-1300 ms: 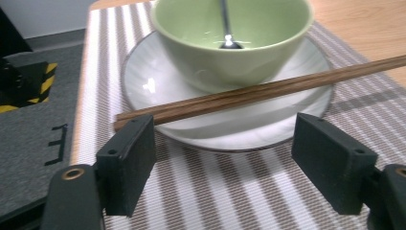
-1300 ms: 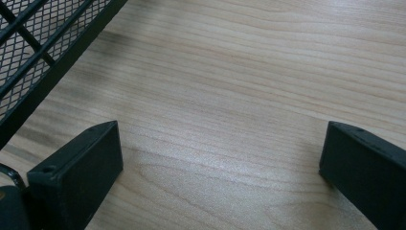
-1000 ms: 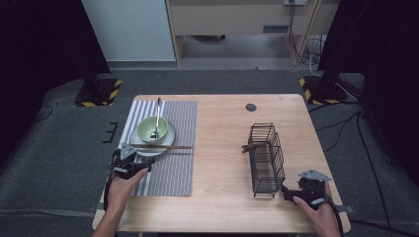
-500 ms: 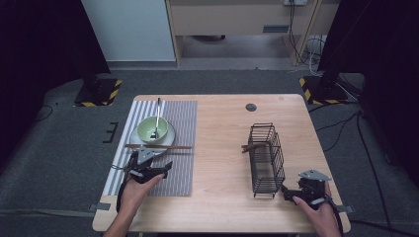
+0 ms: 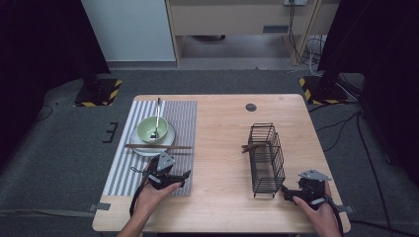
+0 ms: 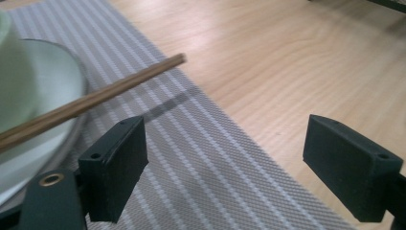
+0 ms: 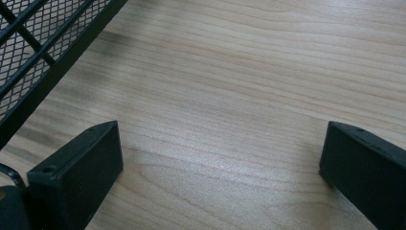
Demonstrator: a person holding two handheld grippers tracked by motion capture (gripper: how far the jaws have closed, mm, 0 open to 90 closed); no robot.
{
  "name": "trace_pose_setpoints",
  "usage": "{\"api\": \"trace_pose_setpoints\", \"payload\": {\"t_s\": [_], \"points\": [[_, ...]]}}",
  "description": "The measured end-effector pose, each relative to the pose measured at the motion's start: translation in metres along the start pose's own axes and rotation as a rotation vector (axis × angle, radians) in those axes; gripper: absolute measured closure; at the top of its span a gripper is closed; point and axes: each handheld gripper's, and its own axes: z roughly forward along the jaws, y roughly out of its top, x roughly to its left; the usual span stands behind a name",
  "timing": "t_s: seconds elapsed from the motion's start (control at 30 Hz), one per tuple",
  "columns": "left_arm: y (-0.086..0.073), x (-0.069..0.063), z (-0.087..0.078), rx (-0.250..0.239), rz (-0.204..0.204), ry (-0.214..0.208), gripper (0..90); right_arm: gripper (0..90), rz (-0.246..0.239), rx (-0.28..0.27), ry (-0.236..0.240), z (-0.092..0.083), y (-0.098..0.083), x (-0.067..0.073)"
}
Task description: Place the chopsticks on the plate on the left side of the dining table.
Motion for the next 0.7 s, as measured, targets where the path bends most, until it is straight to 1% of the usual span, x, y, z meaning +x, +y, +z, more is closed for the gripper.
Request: {"api": "trace_pose_setpoints", "payload": {"t_s": [0.13,0.23,0.5,0.7], "points": [[0.001,-0.013,0.007,0.014,0.031,-0.026,14.5,1.0,0.001,0.001,0.001,0.0,0.0,0.0],[0.0,-0.02,0.013,0.026,0.045,-0.048,14.5,1.1,0.0,0.0,0.0,0.0,0.0,0.0],[-0.004,-0.037,0.027,0.054,0.068,-0.092,14.5,1.1,0.0,0.001,0.001,0.0,0.0,0.0],[-0.007,-0.044,0.034,0.066,0.072,-0.113,14.3,1.0,0.001,0.001,0.001,0.0,0.0,0.0]]}}
